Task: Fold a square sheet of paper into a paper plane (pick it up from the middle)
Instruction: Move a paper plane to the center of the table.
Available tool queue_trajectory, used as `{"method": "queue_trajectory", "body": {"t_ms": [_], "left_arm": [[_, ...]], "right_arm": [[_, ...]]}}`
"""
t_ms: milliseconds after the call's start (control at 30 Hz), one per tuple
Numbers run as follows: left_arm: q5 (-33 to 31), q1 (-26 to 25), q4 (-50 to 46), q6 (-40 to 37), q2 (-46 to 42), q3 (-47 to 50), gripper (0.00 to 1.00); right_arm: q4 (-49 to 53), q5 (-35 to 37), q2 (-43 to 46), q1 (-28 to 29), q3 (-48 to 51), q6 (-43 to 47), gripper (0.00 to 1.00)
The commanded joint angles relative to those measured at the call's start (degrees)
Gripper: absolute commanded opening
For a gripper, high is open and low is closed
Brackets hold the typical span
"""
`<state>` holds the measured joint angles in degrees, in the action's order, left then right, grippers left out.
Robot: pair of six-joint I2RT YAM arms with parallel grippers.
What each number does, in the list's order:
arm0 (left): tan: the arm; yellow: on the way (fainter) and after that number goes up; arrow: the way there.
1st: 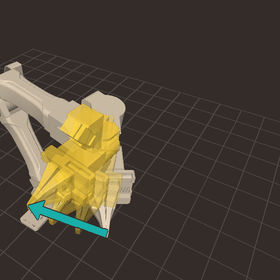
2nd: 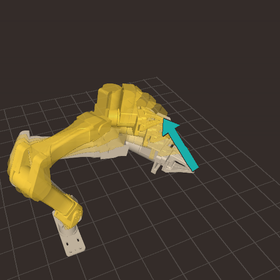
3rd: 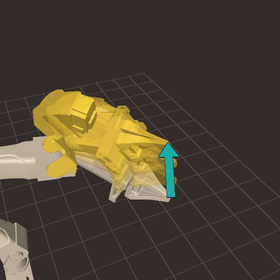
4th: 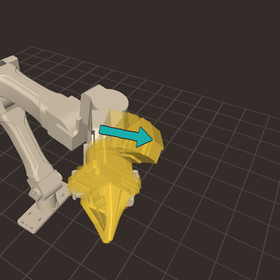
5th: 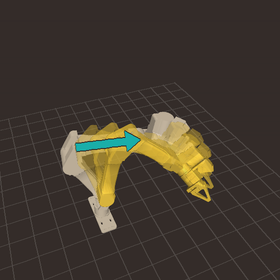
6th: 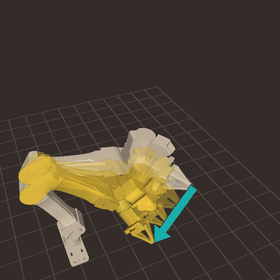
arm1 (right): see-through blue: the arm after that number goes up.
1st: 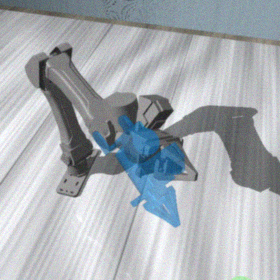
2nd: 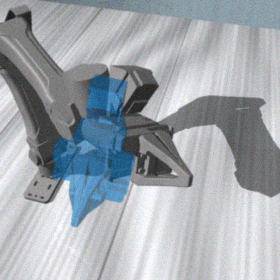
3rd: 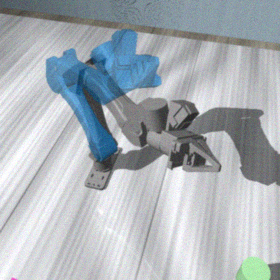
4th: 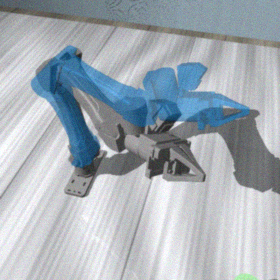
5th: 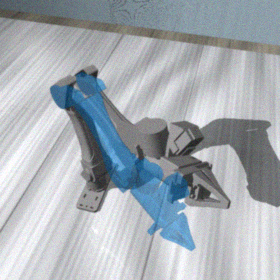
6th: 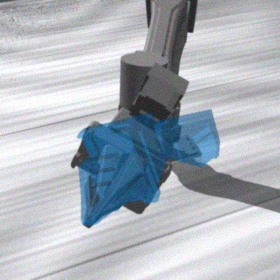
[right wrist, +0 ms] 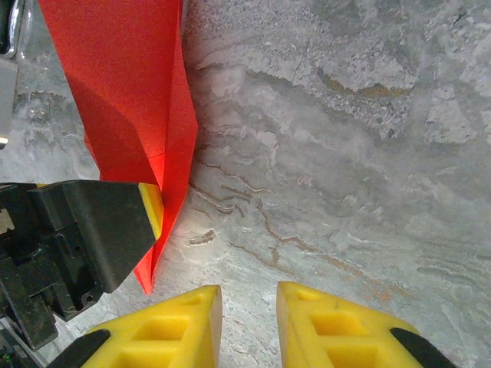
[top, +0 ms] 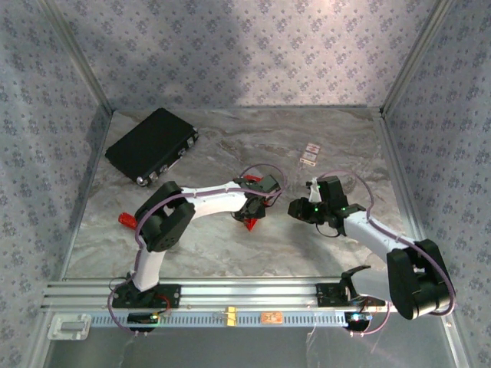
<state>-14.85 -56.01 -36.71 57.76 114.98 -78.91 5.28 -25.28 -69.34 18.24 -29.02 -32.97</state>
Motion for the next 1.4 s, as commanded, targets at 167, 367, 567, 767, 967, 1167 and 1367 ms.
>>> {"method": "queue_trajectory", "body": {"t_ms": [167,367,567,767,967,1167,1367], "left_arm": [[-0.6,-0.7,-3.0,1.8,-1.6,-1.0,0.46],[-1.2,-0.7,-2.8,2.3,-5.0,-0.5,0.48],[-1.4,-0.9,-2.5,2.2,-8.5,0.6,0.51],[-4.8,-1.0,-0.6,1.1,-14.3,4.2,0.53],[-12.3,2.7,0.9,-6.4,-24.7,11.2,0.65],[-17.1,14.0,8.3,-15.4,-40.3,25.0,1.00],[-19.0,30.7,17.3,-26.6,-53.6,36.2,1.00]], "right_arm": [[2.8,0.1,3.1,-0.7,0.8,1.2,0.27],[5.4,1.8,4.7,-1.7,0.2,2.5,0.28],[8.9,4.1,5.6,-2.9,-1.8,4.9,0.29],[14.6,15.5,9.8,-4.3,-6.0,8.9,0.43],[13.1,37.3,12.6,-6.4,-8.6,10.3,0.58],[-6.8,50.1,8.4,-8.3,-1.6,22.9,0.77],[-29.8,46.8,-3.5,-11.9,5.3,31.2,0.77]]}}
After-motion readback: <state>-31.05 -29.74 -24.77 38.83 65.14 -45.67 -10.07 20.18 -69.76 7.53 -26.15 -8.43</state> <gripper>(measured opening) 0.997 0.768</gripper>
